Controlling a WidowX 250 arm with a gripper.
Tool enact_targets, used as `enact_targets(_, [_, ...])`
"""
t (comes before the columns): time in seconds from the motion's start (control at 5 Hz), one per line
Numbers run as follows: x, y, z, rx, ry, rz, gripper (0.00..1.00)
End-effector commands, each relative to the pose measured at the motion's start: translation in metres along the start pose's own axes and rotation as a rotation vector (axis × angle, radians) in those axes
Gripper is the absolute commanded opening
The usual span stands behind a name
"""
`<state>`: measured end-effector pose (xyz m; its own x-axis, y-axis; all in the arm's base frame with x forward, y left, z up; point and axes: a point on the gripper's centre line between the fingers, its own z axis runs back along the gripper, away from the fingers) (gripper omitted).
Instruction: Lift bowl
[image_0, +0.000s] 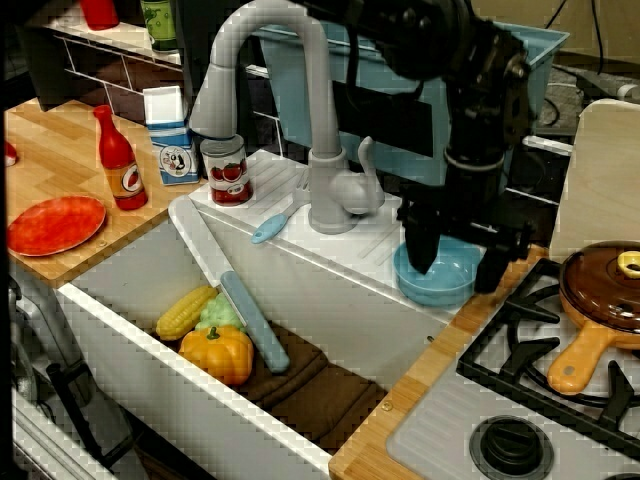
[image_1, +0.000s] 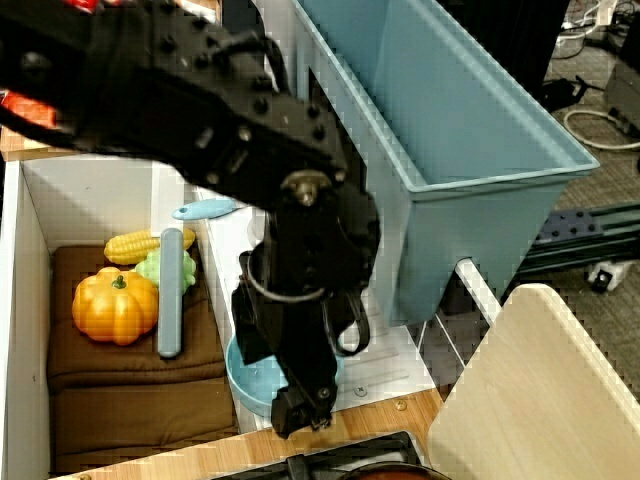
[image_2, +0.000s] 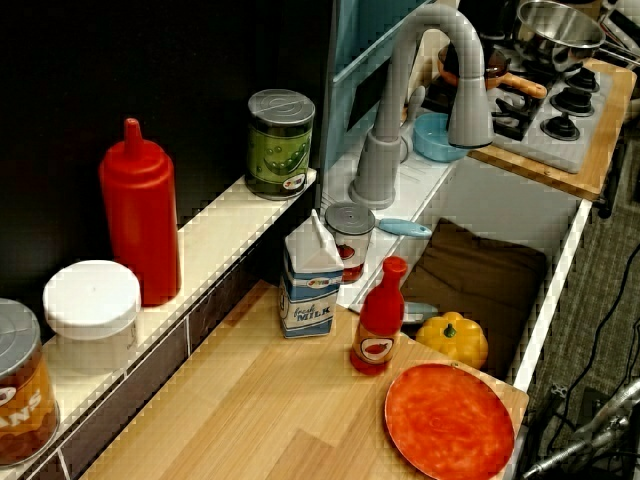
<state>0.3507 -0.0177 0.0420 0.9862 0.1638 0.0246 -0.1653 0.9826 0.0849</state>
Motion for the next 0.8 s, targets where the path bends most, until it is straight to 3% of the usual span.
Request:
enact_targets(0.0, [0.0017,0.0066,0.0048,-0.004,-0.046,0.029,1.0])
enact_targets(0.2, [0.0008,0.0066,0.0,-0.002,-0.04,0.035,1.0])
enact_targets(0.4, [-0.0014,0.0066,-0.0024,-0.015,-0.045,0.038,0.0])
enact_targets(0.6, [-0.005,0.0074,-0.0045,-0.027,-0.048,0.047,0.0])
